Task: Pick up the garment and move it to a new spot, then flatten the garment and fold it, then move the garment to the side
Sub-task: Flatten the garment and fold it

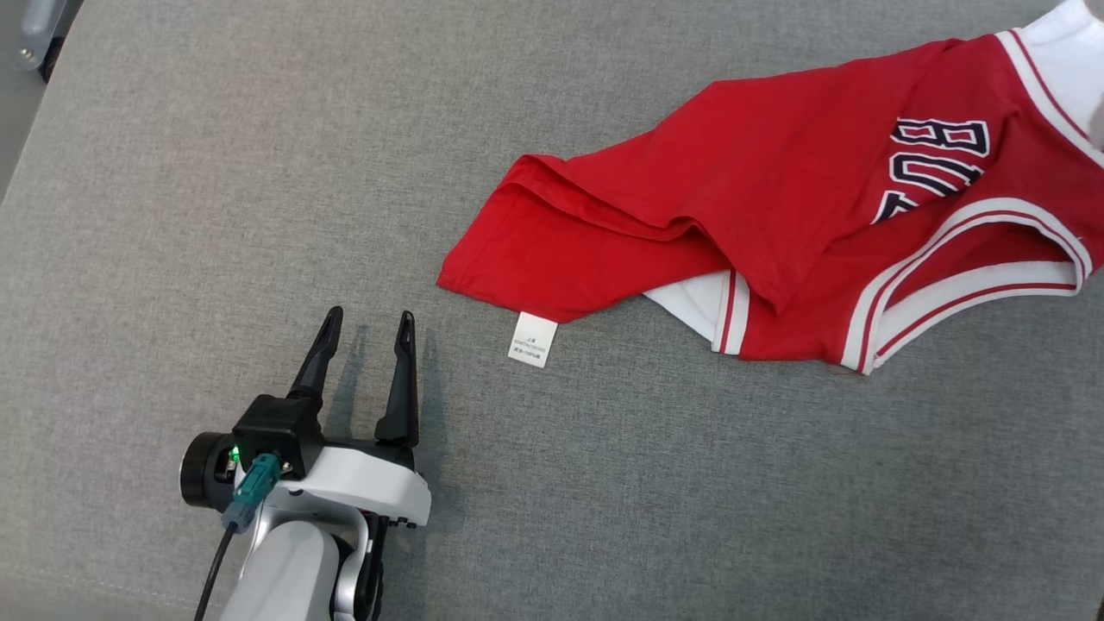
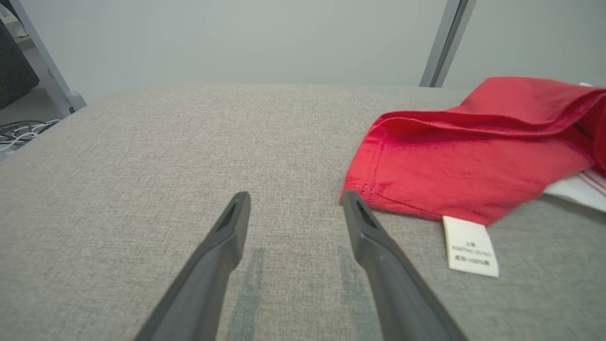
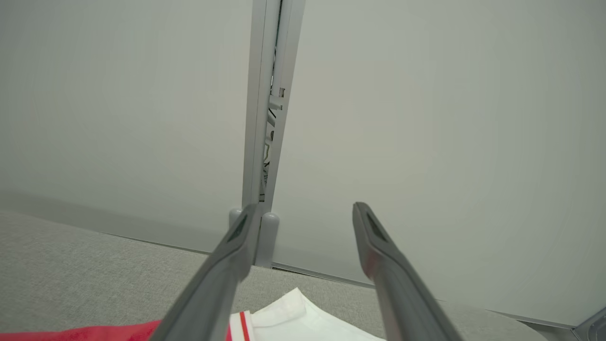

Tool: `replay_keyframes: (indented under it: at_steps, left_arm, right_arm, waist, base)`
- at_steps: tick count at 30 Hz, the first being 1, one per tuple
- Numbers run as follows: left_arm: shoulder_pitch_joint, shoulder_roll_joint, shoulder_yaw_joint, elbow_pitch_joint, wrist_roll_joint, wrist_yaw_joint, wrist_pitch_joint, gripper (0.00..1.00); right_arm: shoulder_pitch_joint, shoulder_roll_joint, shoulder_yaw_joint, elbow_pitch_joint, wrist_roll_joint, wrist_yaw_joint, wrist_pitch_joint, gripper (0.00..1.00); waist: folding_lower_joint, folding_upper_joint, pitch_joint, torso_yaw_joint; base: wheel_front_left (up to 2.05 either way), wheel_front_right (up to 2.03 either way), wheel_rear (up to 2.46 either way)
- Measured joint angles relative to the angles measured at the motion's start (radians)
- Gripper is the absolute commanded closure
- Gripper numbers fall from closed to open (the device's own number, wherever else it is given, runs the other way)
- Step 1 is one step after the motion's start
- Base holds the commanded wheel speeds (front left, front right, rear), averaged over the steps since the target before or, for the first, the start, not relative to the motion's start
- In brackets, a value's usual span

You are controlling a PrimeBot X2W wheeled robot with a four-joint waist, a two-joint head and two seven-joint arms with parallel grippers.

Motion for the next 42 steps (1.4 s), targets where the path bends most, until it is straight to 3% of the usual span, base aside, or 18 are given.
replay_keyframes:
  at_steps: [4, 5, 12, 17, 28, 42]
  left_arm:
    - [0.000, 0.000, 0.006, 0.007, 0.003, 0.000, 0.000, 0.00]
    - [0.002, 0.001, 0.014, 0.011, 0.005, -0.002, 0.000, 0.00]
    - [0.043, 0.000, 0.038, 0.029, 0.021, -0.012, 0.000, 0.00]
    - [0.070, 0.000, 0.051, 0.041, 0.023, -0.022, 0.000, 0.00]
    - [0.112, 0.000, 0.066, 0.053, 0.038, -0.034, 0.000, 0.00]
    - [0.102, 0.000, 0.042, 0.047, 0.018, -0.029, 0.000, 0.00]
  right_arm:
    - [0.057, 0.073, 0.098, -0.083, 0.093, 0.000, -0.004, 0.00]
    - [0.114, 0.091, 0.161, -0.129, 0.153, 0.000, -0.004, 0.00]
    - [0.320, 0.098, 0.377, -0.275, 0.378, 0.000, -0.004, 0.00]
    - [0.461, 0.094, 0.440, -0.363, 0.490, 0.000, -0.004, 0.00]
    - [0.688, 0.135, 0.522, -0.401, 0.551, 0.000, -0.004, 0.00]
    - [0.684, 0.160, 0.605, -0.300, 0.547, 0.000, -0.004, 0.00]
  waist:
    - [0.0000, 0.0000, -0.025, -0.023]
    - [0.0000, 0.0000, -0.041, -0.035]
    - [0.0000, 0.0000, -0.114, -0.073]
    - [0.0000, 0.0000, -0.168, -0.098]
    - [0.0000, 0.0001, -0.242, -0.128]
    - [0.0000, 0.0000, -0.185, -0.085]
  base:
    - [0.00, 0.00, 0.00]
    - [0.00, 0.00, 0.00]
    - [0.00, 0.00, 0.00]
    - [0.00, 0.00, 0.00]
    - [0.00, 0.00, 0.00]
    - [0.00, 0.00, 0.00]
